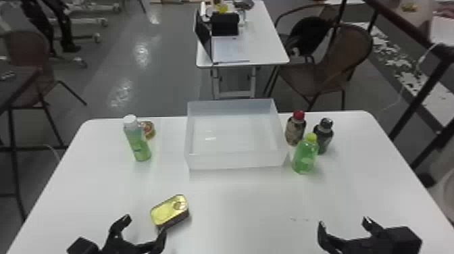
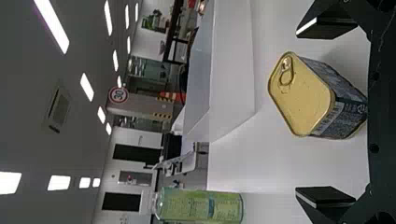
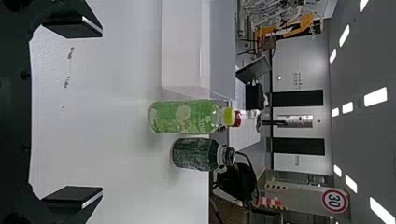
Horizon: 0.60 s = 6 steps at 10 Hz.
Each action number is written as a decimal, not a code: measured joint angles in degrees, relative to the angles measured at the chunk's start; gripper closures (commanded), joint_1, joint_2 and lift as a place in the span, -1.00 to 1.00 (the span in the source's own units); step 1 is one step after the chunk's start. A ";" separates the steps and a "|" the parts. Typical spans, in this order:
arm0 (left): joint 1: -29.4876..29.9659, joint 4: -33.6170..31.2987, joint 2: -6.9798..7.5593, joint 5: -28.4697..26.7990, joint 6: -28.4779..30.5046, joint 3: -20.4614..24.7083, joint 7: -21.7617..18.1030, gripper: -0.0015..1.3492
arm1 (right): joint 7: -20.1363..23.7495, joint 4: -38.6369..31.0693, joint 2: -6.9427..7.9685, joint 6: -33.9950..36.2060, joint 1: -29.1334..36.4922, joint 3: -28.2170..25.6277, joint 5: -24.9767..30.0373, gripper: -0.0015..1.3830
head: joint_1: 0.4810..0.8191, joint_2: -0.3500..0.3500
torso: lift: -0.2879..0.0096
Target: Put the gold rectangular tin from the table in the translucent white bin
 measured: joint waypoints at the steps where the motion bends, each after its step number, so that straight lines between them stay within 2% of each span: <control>1: -1.10 -0.09 -0.39 -3.45 0.68 2.45 -2.84 -0.82 | 0.00 0.01 0.00 0.05 0.02 0.00 -0.04 -0.85 | 0.27 0.04 | 0.75; 3: -3.21 -0.19 -0.27 -10.03 1.75 5.92 -6.59 -0.82 | 0.05 0.07 0.02 0.17 0.14 0.01 -0.26 -0.85 | 0.27 0.09 | 0.75; 4: -4.06 -0.19 0.95 -12.93 2.86 5.75 -8.21 -0.83 | 0.08 0.12 0.10 0.18 0.13 0.05 -0.32 -0.85 | 0.27 0.08 | 0.75; 6: -5.32 0.08 4.60 -16.49 5.22 2.71 -11.34 -0.83 | 0.09 0.34 0.38 0.18 0.02 0.09 -0.38 -0.85 | 0.27 0.03 | 0.75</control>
